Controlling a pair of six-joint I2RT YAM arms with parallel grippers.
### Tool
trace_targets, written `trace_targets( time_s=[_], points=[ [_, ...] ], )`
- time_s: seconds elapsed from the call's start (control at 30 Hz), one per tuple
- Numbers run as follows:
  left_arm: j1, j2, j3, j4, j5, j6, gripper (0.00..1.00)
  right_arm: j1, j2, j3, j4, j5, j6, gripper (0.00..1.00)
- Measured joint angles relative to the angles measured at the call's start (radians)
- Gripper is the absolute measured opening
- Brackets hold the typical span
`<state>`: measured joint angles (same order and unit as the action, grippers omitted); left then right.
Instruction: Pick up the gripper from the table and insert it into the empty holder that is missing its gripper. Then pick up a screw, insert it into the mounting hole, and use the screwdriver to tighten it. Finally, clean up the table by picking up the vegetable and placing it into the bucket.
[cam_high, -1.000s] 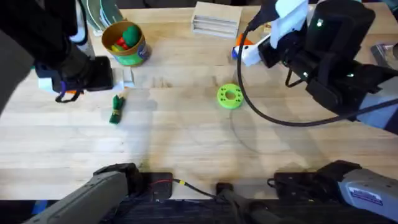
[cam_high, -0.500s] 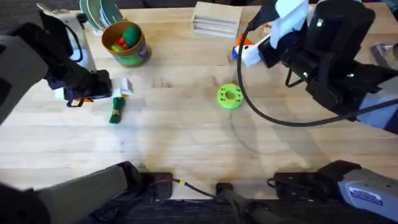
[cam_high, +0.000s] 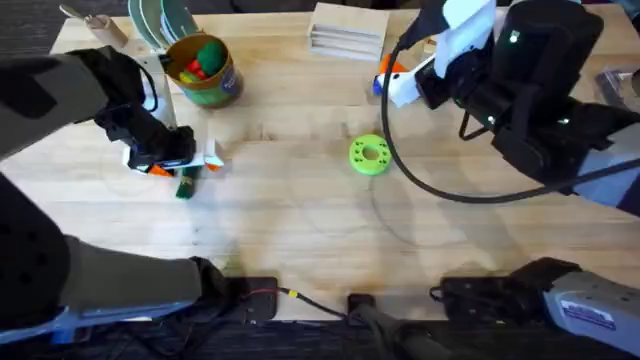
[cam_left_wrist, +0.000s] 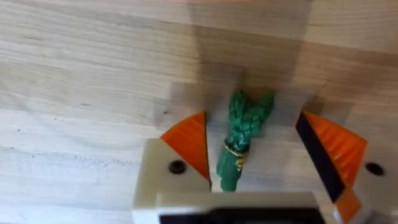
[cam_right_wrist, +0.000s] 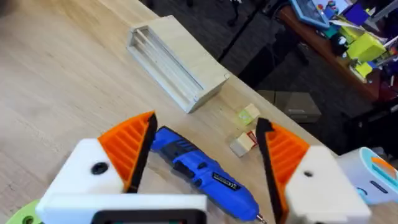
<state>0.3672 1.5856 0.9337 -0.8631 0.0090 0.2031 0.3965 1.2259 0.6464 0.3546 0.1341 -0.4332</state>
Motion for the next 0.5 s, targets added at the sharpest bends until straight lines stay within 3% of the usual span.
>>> trace_targets(
  time_s=[0.1, 0.23, 0.3, 0.5],
  points=[
    [0.000, 0.006, 0.000, -0.002, 0.016, 0.001, 0.630, 0.000, 0.000, 0.000, 0.000, 0.000, 0.000, 0.991],
    [-0.001, 0.003, 0.005, 0.003, 0.031, 0.004, 0.067, 0.000, 0.000, 0.000, 0.000, 0.000, 0.000, 0.991],
    [-0.003, 0.002, 0.005, 0.003, 0.036, 0.006, 0.020, 0.000, 0.000, 0.000, 0.000, 0.000, 0.000, 0.991],
    [-0.007, 0.001, 0.044, -0.074, 0.026, 0.006, 0.026, 0.000, 0.000, 0.000, -0.001, 0.000, 0.000, 0.991]
  ],
)
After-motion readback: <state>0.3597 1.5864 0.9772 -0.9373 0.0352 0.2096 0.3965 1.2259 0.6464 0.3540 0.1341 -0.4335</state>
